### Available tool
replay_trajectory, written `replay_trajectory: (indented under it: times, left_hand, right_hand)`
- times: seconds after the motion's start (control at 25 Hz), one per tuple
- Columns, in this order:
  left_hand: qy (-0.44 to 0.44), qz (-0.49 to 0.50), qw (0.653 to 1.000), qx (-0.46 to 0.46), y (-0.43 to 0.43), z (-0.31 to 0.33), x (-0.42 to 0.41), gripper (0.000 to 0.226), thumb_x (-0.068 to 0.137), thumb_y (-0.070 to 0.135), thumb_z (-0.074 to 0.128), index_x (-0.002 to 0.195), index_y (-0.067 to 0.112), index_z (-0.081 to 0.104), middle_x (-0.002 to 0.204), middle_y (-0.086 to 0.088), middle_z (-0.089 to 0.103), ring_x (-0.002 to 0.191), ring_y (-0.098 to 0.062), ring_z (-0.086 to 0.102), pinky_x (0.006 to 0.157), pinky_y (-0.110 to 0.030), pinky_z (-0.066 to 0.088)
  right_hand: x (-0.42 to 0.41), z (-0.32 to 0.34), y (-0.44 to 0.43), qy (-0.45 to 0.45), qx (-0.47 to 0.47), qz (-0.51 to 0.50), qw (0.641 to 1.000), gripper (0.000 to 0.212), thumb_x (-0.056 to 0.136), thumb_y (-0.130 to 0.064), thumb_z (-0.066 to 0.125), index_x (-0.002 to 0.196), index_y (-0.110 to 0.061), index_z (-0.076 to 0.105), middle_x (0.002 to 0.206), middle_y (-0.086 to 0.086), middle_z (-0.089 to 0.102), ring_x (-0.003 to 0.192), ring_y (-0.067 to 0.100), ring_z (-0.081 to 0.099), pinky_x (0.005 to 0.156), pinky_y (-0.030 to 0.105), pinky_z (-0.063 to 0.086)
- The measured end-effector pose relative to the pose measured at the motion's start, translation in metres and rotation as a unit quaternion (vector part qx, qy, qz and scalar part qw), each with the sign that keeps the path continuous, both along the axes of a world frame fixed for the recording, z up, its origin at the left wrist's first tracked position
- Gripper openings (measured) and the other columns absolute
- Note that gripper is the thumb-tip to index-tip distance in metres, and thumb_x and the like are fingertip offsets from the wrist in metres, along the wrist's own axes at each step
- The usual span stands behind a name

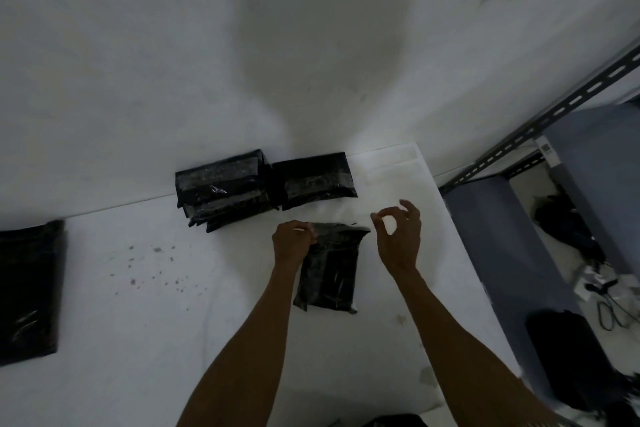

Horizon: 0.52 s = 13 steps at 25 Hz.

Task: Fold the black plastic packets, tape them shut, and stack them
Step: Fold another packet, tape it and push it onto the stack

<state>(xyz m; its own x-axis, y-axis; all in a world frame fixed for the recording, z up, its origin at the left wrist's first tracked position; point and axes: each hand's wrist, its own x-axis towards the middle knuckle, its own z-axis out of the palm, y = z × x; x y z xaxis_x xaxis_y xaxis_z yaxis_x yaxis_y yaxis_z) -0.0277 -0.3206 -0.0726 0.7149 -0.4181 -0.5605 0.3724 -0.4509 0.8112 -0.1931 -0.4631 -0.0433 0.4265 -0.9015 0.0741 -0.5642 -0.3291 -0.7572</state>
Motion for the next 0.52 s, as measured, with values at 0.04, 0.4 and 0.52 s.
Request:
replay_trajectory:
  times: [0.04,0.4,0.52]
  left_hand:
    - [0.003,-0.006,1.0,0.003,0.0,0.0,0.001,0.019,0.085,-0.006,0.062,0.074,0.005,0.071,0.078,-0.01,0.074,0.076,-0.025,0.073,0.075,-0.033,0.06]
    - [0.029,0.003,0.998,0.05,0.003,0.005,0.009,0.01,0.092,0.006,0.061,0.088,0.001,0.069,0.087,-0.014,0.074,0.068,-0.018,0.072,0.077,-0.033,0.06]
    - [0.001,-0.012,0.997,0.074,0.005,0.008,0.011,0.013,0.089,0.009,0.06,0.079,0.01,0.069,0.08,-0.009,0.073,0.071,-0.021,0.072,0.075,-0.036,0.061]
  right_hand:
    - [0.003,0.003,-0.003,-0.039,0.021,0.022,0.999,0.01,0.091,-0.028,0.07,0.094,-0.02,0.065,0.118,0.001,0.063,0.109,0.011,0.058,0.09,0.028,0.047]
    - [0.016,-0.006,-0.018,-0.111,0.33,0.092,0.933,0.019,0.102,-0.023,0.052,0.101,-0.005,0.049,0.092,0.013,0.07,0.085,0.033,0.073,0.081,0.055,0.058]
    - [0.013,-0.012,-0.016,-0.13,0.387,0.074,0.91,0.015,0.102,-0.017,0.05,0.103,-0.002,0.048,0.09,0.02,0.064,0.09,0.042,0.069,0.081,0.06,0.056]
